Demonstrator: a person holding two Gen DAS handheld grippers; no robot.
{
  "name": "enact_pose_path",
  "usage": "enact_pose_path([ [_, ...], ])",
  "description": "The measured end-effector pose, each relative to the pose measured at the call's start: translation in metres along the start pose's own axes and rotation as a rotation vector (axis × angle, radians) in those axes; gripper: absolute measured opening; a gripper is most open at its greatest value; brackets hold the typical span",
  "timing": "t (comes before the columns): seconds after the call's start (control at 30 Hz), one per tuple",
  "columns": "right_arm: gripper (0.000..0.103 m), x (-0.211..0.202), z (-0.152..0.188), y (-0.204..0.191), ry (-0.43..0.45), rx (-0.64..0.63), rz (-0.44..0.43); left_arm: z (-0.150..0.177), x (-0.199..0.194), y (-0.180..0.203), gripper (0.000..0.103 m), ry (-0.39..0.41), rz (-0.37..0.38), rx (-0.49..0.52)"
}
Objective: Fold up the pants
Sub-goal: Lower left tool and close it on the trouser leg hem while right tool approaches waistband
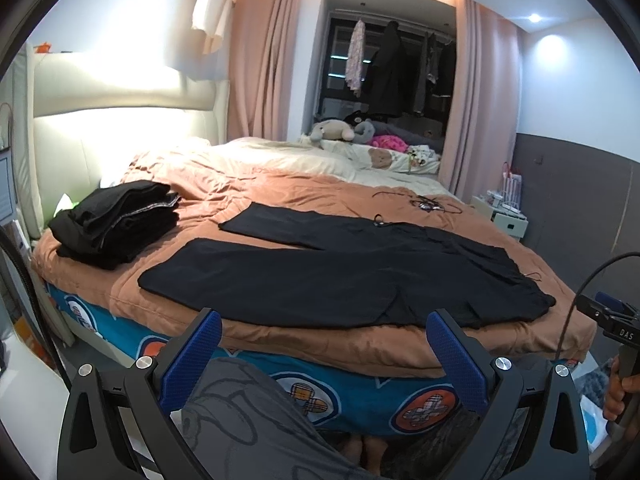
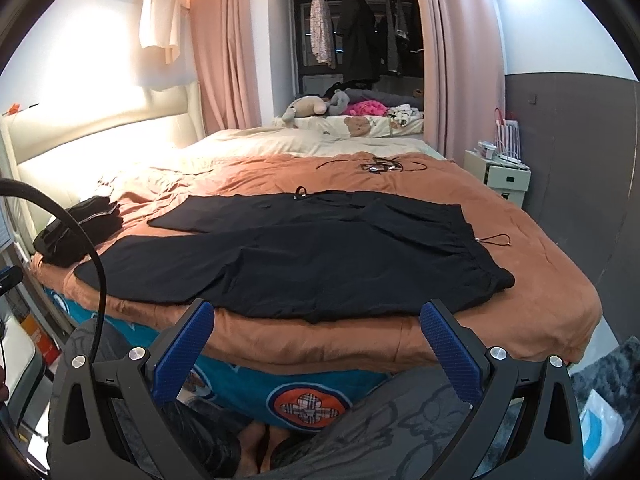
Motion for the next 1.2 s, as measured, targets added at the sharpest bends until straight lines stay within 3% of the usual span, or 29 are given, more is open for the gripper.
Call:
enact_pose_path([
  [0.57, 0.103, 0.038, -0.014, 0.000, -0.007, 0.034, 0.048, -0.023, 0.051, -0.061, 0.103, -0.054, -0.088, -0.100],
  [1.2, 0.103, 0.091, -0.038, 0.030, -0.179, 0.175, 0.128, -0.017, 0.122, -0.144, 0.103, -0.188, -0.156, -0.255],
])
Point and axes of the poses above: each gripper's, at about its wrist camera, not at the fingertips, and x roughly the way its jaws point, y to its right, z to its underside, the point moved 2 cm from there along x, roughly the way its jaws point, and after that the axes turned 3 degrees about -y, right-handed, at the moved point
